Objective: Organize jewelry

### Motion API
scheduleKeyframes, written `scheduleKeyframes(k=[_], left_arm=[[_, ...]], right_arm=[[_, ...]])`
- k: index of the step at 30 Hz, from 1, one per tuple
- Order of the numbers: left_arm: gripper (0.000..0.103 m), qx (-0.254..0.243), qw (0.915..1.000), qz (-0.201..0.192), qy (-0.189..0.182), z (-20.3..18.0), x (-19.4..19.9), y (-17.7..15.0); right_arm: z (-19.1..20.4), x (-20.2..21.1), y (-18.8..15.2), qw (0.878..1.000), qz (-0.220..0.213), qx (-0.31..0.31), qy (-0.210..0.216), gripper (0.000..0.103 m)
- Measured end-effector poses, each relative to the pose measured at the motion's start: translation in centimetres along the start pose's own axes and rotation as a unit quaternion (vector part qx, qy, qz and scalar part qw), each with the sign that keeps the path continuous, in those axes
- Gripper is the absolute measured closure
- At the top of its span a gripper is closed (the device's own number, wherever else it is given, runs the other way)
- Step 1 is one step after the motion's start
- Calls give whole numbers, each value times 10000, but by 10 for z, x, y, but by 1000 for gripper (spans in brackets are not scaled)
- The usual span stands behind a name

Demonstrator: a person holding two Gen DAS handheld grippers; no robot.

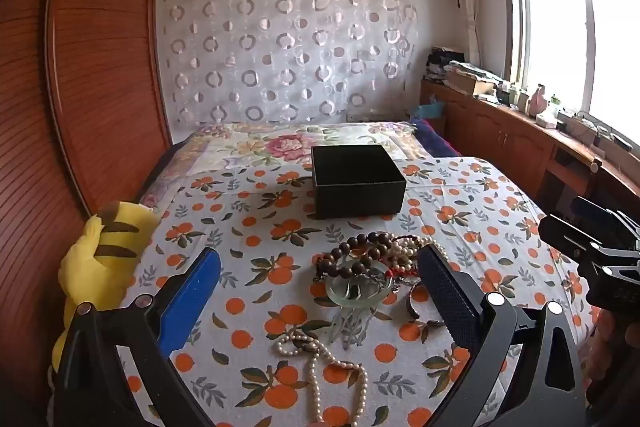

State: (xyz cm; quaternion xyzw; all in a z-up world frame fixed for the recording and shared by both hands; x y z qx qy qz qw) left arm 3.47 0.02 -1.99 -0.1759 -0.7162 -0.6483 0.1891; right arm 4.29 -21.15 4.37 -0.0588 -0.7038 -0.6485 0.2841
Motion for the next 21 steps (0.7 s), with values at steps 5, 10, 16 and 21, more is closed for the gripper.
scheduleKeyframes(k=[5, 10, 16, 21], left_arm=[[7, 7, 10000, -21, -16, 0, 1, 0], [7, 16, 10000, -26, -10, 0, 1, 0], [7, 23, 10000, -37, -4, 0, 1, 1], [7, 34, 10000, -34, -3, -4, 1, 3]], right_arm=[[0, 1, 0, 10000, 2, -35, 31, 2], [1, 1, 2, 10000, -14, -19, 35, 2], [0, 2, 2, 10000, -19, -30, 25, 2], [0, 3, 3, 10000, -29, -33, 30, 2]])
Point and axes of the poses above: each gripper's, at about its wrist camera, not at the fingertips, and x roughly against the way its jaws point, z to its left, y to its top, the point moved 4 cm from there along -x, roughly the way its jaws point, and after that the axes turned 7 degrees about x, right-handed, at the moved point
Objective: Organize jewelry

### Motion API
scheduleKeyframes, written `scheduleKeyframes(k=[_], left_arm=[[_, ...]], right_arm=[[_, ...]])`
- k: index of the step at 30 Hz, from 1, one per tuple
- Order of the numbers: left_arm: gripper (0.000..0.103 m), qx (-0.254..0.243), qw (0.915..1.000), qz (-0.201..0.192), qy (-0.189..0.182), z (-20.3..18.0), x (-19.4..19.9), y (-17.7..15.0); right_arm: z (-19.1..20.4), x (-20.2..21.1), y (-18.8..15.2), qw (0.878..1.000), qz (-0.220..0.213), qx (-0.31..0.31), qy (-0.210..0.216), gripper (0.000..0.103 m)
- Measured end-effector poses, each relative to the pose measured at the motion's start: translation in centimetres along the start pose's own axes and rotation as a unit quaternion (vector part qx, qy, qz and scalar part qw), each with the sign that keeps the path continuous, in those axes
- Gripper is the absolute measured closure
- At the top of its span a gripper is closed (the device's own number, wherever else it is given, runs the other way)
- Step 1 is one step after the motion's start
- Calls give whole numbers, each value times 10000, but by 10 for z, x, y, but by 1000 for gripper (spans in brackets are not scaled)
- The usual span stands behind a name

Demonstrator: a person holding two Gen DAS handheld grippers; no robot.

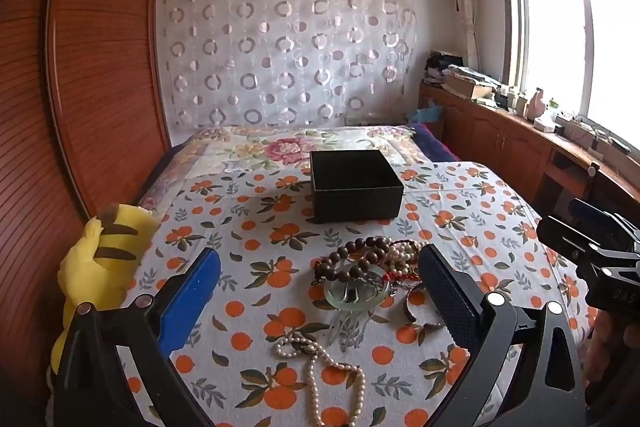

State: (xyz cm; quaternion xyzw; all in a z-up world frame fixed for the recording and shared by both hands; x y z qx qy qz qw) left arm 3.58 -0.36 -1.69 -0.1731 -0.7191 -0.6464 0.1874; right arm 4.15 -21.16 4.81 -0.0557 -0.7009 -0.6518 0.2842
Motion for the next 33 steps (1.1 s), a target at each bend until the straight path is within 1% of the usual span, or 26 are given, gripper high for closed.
scheduleKeyframes(k=[8, 19, 21, 25, 27, 28, 33], left_arm=[[7, -1, 10000, -19, -13, 1, 1, -1], [7, -20, 10000, 5, 5, -9, 0, 3], [7, 6, 10000, -25, -23, 2, 2, -1], [7, -2, 10000, -36, -31, 0, 3, 0], [7, -5, 10000, -34, -37, -1, 4, 1], [8, 1, 10000, -31, -26, -3, 5, 5], [7, -1, 10000, -35, -29, -7, 7, 10]], right_arm=[[0, 1, 1, 10000, -17, -11, -4, 2], [1, 2, 1, 10000, -22, -12, 2, 2], [1, 2, 1, 10000, -29, -14, -2, 2], [-2, 3, -2, 10000, -33, -12, 3, 2], [3, 5, 4, 10000, -35, -13, 6, 2], [4, 5, 5, 10000, -37, -12, 0, 2], [2, 6, 3, 10000, -43, -7, 10, 2]])
Point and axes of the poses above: each gripper's, at about its wrist camera, not at the fingertips, and x roughly against the way its jaws point, z to its left, y to its top, the point moved 4 cm from there along -x, roughly the way its jaws point, and after that the axes turned 7 degrees about x, right-handed, at the moved point
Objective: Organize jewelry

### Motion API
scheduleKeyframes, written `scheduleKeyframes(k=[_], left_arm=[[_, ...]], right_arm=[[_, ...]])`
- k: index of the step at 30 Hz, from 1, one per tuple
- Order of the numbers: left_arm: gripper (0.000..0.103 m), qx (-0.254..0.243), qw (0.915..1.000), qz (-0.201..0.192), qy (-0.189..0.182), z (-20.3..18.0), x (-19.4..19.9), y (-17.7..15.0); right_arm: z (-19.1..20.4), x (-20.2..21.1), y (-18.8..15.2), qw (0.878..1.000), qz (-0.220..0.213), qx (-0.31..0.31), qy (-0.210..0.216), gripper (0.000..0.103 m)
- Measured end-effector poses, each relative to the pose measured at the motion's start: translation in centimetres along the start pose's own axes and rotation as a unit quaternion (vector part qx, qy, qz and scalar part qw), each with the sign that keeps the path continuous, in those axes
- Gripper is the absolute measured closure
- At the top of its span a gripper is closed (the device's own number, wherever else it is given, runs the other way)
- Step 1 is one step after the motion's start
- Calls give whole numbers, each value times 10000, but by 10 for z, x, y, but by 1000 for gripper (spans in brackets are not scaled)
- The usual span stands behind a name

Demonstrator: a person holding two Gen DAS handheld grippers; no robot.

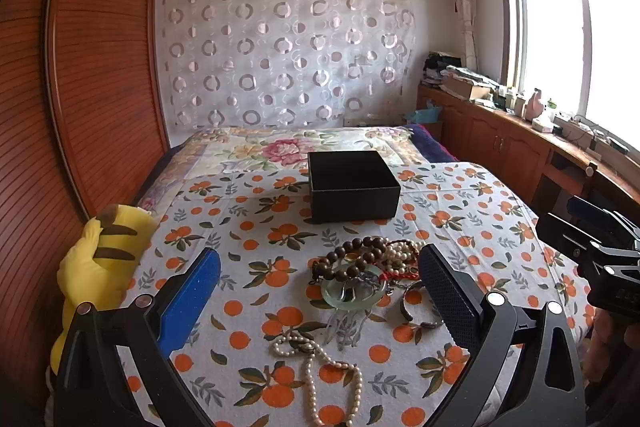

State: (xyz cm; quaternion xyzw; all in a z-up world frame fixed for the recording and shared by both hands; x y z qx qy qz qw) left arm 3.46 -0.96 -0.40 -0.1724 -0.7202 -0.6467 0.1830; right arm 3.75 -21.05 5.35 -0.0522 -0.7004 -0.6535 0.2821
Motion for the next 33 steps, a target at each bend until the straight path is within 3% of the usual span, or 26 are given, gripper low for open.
scheduleKeyframes(k=[33], left_arm=[[7, 20, 10000, -12, -9, 2, 0, -3]], right_arm=[[1, 3, 2, 10000, -32, 1, 13, 2]])
Point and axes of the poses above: each gripper's, at about its wrist camera, not at the fingertips, and x roughly against the way its jaws point, z to its left, y to its top, the point moved 4 cm from there along -x, roughly the way its jaws point, and after that the axes turned 7 degrees about x, right-handed, at the moved point
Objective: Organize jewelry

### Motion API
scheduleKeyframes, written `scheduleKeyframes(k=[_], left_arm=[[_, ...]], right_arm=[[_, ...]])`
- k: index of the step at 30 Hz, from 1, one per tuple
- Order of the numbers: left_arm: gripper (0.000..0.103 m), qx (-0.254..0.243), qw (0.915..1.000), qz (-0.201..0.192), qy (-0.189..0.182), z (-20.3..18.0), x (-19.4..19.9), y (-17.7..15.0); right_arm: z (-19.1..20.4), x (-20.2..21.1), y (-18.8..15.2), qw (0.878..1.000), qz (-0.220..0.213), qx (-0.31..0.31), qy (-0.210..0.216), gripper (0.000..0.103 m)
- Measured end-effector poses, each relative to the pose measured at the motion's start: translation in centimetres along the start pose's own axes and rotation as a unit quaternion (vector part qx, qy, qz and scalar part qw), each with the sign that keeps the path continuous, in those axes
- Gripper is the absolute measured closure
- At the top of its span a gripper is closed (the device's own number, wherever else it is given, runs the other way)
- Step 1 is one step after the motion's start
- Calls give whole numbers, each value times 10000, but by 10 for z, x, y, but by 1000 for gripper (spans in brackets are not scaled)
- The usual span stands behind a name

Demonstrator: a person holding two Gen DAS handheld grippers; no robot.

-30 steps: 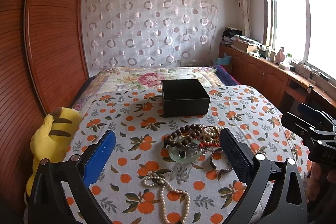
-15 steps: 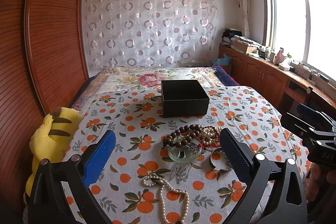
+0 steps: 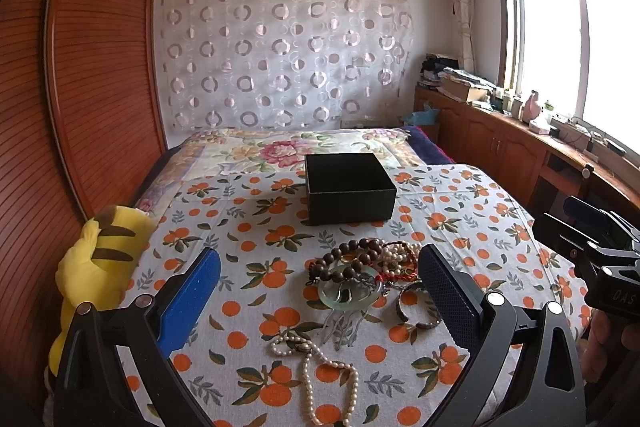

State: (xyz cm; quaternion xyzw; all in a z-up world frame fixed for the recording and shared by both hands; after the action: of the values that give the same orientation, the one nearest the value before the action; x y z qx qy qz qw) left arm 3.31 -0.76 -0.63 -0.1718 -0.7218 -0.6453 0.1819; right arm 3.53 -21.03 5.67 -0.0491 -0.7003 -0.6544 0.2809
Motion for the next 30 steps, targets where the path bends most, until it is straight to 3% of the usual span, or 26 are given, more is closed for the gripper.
scheduleKeyframes(k=[8, 24, 29, 30], left_arm=[[7, -11, 9999, 109, 13, -2, 5, -5], [8, 11, 9947, 1024, 82, 39, -24, -68], [8, 95, 9929, 1183, 8, 49, -30, -79], [8, 103, 9927, 1204, 11, 50, -31, -81]], right_arm=[[3, -5, 2, 10000, 68, 11, 20, 2], [10, -34, -27, 9979, 526, 163, 333, 3], [12, -49, -37, 9956, 775, 219, 486, 13], [13, -54, -39, 9946, 852, 242, 536, 21]])
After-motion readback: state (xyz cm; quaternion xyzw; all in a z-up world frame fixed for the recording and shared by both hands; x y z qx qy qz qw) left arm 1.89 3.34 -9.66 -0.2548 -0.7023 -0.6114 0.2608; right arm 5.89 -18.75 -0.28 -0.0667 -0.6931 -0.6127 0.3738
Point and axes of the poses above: each gripper's, at about its wrist camera, not at the fingertips, and x roughly against the way its jaws point, z to its left, y to its top, the point moved 4 cm from there along -x, roughly the way its jaws point, and after that the axes turned 7 degrees about x, right-handed, at the moved point
